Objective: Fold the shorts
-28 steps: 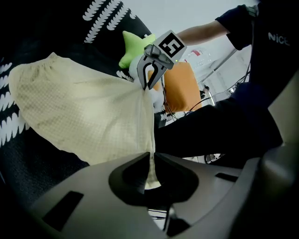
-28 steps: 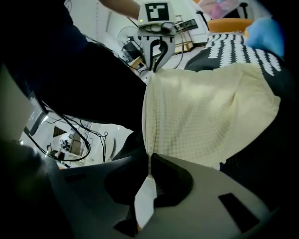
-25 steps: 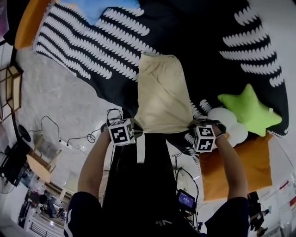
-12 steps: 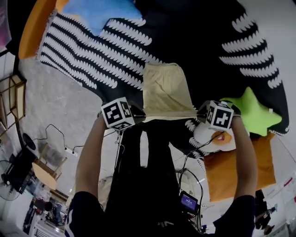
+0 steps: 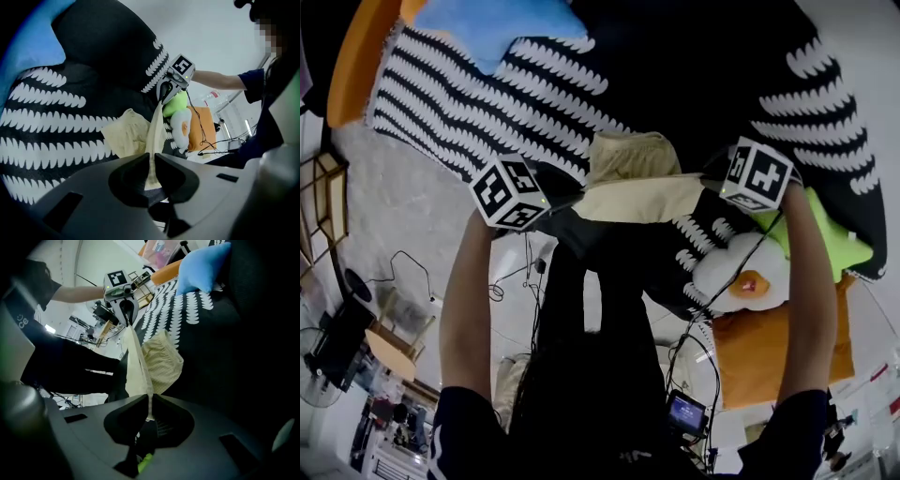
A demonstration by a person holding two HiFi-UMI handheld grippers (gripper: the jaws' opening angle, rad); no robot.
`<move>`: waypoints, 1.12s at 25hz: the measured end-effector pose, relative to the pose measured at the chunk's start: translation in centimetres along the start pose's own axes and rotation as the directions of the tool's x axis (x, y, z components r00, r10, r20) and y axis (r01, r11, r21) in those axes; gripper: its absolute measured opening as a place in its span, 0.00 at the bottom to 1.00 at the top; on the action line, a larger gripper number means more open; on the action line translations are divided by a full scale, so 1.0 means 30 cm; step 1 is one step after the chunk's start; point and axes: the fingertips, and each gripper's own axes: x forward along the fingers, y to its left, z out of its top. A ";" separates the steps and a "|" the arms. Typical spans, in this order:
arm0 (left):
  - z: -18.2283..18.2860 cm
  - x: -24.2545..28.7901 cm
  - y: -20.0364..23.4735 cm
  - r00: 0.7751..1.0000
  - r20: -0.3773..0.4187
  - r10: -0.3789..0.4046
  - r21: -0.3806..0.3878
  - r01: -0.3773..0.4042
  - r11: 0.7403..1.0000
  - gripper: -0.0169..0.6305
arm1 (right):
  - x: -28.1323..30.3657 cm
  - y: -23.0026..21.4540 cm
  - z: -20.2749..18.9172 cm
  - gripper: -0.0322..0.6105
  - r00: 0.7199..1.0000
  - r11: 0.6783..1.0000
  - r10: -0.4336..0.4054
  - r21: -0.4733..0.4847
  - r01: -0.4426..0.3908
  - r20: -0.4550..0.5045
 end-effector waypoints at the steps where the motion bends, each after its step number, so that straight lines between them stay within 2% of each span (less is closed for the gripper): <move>1: 0.013 -0.025 0.023 1.000 0.012 0.007 -0.008 -0.007 1.000 0.08 | -0.012 -0.022 0.022 0.11 1.000 1.000 -0.004 0.008 0.004 -0.006; 4: 0.026 -0.075 0.096 1.000 0.021 0.011 -0.042 -0.010 0.999 0.08 | -0.011 -0.084 0.083 0.11 0.999 0.999 -0.010 0.036 0.012 -0.033; 6: 0.020 -0.069 0.135 1.000 0.000 0.000 -0.078 0.000 0.997 0.08 | 0.014 -0.128 0.104 0.11 0.999 0.997 -0.022 0.067 0.024 -0.042; 8: 0.019 -0.053 0.177 1.000 -0.019 0.020 -0.100 -0.022 0.995 0.08 | 0.041 -0.168 0.108 0.11 0.998 0.994 -0.036 0.100 0.040 -0.043; 12: 0.045 -0.046 0.271 0.993 0.010 0.121 -0.122 -0.118 0.985 0.08 | 0.091 -0.259 0.102 0.11 0.992 0.981 -0.123 0.144 0.128 -0.040; 15: 0.069 -0.051 0.348 0.972 0.049 0.231 -0.133 -0.223 0.966 0.08 | 0.109 -0.326 0.112 0.11 0.980 0.963 -0.198 0.178 0.201 -0.037; 17: 0.067 -0.056 0.386 0.945 0.065 0.321 -0.133 -0.311 0.941 0.09 | 0.123 -0.348 0.113 0.13 0.968 0.950 -0.246 0.188 0.251 -0.047; 18: 0.059 -0.060 0.408 0.922 0.076 0.379 -0.141 -0.366 0.920 0.09 | 0.134 -0.356 0.105 0.14 0.960 0.941 -0.274 0.191 0.281 -0.058; 19: 0.047 -0.073 0.439 0.887 0.090 0.453 -0.159 -0.436 0.886 0.10 | 0.147 -0.364 0.093 0.15 0.951 0.931 -0.302 0.194 0.310 -0.072; 21: 0.015 -0.134 0.516 0.777 0.125 0.617 -0.241 -0.579 0.778 0.10 | 0.171 -0.381 0.069 0.16 0.934 0.910 -0.344 0.212 0.357 -0.094; 22: 0.005 -0.174 0.538 0.728 0.144 0.671 -0.309 -0.611 0.729 0.10 | 0.176 -0.392 0.060 0.17 0.926 0.897 -0.364 0.229 0.377 -0.100; 23: 0.001 -0.209 0.546 0.698 0.167 0.696 -0.381 -0.605 0.699 0.09 | 0.173 -0.405 0.055 0.20 0.918 0.881 -0.386 0.257 0.397 -0.096; 24: 0.000 -0.234 0.545 0.687 0.196 0.700 -0.442 -0.576 0.688 0.09 | 0.160 -0.421 0.058 0.24 0.909 0.860 -0.410 0.300 0.413 -0.074; 25: -0.001 -0.251 0.539 0.686 0.222 0.693 -0.480 -0.542 0.689 0.10 | 0.138 -0.440 0.077 0.30 0.899 0.837 -0.436 0.357 0.415 -0.022; 27: -0.018 -0.275 0.522 0.685 0.248 0.685 -0.502 -0.514 0.695 0.10 | 0.067 -0.478 0.161 0.42 0.861 0.794 -0.487 0.486 0.366 0.147; 28: -0.030 -0.281 0.512 0.682 0.254 0.686 -0.505 -0.511 0.695 0.13 | 0.027 -0.488 0.194 0.43 0.835 0.777 -0.505 0.536 0.329 0.219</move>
